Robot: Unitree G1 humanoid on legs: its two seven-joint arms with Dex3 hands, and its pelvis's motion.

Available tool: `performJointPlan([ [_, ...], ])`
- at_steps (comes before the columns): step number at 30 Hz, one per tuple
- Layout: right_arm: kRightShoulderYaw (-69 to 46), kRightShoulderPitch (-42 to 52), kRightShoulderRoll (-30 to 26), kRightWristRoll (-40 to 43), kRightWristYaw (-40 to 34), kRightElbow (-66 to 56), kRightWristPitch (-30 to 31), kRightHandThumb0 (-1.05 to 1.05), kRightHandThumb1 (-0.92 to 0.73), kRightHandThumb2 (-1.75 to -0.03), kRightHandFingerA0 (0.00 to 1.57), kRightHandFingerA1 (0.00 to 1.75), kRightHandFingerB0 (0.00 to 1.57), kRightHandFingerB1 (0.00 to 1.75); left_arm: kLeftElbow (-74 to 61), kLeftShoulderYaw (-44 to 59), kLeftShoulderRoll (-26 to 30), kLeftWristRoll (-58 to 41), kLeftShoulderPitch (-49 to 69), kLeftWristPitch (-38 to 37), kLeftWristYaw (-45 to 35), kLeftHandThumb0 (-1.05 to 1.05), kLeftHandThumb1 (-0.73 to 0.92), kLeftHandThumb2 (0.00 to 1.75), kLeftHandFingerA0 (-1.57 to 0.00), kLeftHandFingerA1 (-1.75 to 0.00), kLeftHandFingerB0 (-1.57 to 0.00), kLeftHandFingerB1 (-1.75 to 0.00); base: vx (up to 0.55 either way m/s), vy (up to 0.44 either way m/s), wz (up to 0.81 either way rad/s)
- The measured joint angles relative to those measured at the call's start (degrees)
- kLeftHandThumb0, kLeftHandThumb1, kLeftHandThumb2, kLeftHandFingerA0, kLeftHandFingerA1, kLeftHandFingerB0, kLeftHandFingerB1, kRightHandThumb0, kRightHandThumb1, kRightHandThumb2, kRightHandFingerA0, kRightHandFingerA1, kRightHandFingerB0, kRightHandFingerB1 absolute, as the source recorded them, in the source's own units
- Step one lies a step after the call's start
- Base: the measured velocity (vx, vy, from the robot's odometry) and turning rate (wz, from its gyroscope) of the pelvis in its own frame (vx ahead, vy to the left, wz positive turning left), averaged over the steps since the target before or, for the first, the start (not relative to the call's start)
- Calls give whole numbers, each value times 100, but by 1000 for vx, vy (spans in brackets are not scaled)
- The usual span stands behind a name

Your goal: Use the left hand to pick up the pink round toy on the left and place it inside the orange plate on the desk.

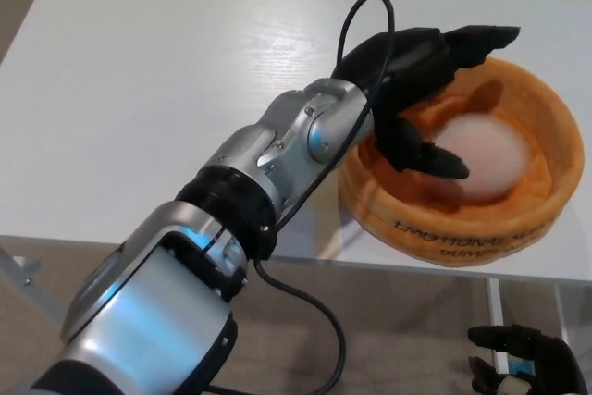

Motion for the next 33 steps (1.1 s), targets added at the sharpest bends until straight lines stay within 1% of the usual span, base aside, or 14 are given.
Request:
performJointPlan([
  [3,14,0,0,-2,0,0,0,-27,-58,-57,80,70,75,53,5,-27,11,17,-73,186,-203,-85,43,87,0,0,0,-1,0,0,0],
  [10,37,0,1,-4,1,2,6,-26,-58,-57,80,66,74,52,-44,-71,75,62,-149,501,-509,-81,41,83,0,0,0,-3,0,0,0],
  [15,79,16,1,-9,6,3,6,-26,-58,-57,79,67,73,53,-231,-55,157,57,-155,642,-610,-81,40,83,0,0,0,-3,0,0,0],
  [16,79,16,1,-9,6,3,6,-27,-58,-57,80,69,75,52,-231,-55,157,57,-155,642,-610,-85,44,86,0,0,0,-1,0,0,0],
  [20,93,107,5,-5,20,4,5,-26,-59,-57,80,70,74,52,-682,61,292,25,-36,667,-684,-86,45,89,0,0,0,0,0,0,0],
  [21,91,121,8,-2,28,4,7,-27,-59,-57,80,72,74,52,-914,94,373,10,50,666,-711,-97,52,65,0,0,0,-5,0,0,0],
  [22,90,129,9,1,33,4,8,-27,-59,-56,81,71,74,52,-1139,127,456,1,141,660,-727,-82,44,88,0,0,0,-3,0,0,0],
  [23,90,133,7,2,38,4,8,-27,-59,-56,81,71,74,52,-1441,166,559,-4,271,646,-733,-82,44,88,0,0,0,-3,0,0,0],
  [24,90,133,7,2,38,4,8,-27,-58,-56,81,71,74,53,-1441,166,559,-4,271,646,-733,-76,44,84,0,0,-4,-13,0,0,0],
  [27,95,130,5,-2,42,1,8,-27,-59,-57,81,68,74,52,-2230,324,831,-54,643,563,-736,-73,42,83,0,-5,-7,-17,0,0,0],
  [28,96,127,4,-3,42,-2,8,-26,-59,-57,81,66,74,52,-2475,394,914,-83,775,529,-747,-66,38,81,-2,-19,-10,-29,0,0,0],
  [31,106,111,2,-7,42,-11,7,-26,-59,-57,81,66,74,52,-3202,601,1157,-260,1172,475,-842,-66,38,81,-2,-19,-10,-29,0,0,0],
  [32,106,111,2,-7,42,-11,7,-27,-59,-57,80,67,73,52,-3202,601,1157,-260,1172,475,-842,-76,41,53,-2,-28,-16,-27,0,0,0],
  [33,111,108,0,-8,42,-13,7,-27,-59,-57,80,67,73,52,-3458,672,1250,-330,1311,464,-887,-76,41,53,-2,-28,-16,-27,0,0,0],
])
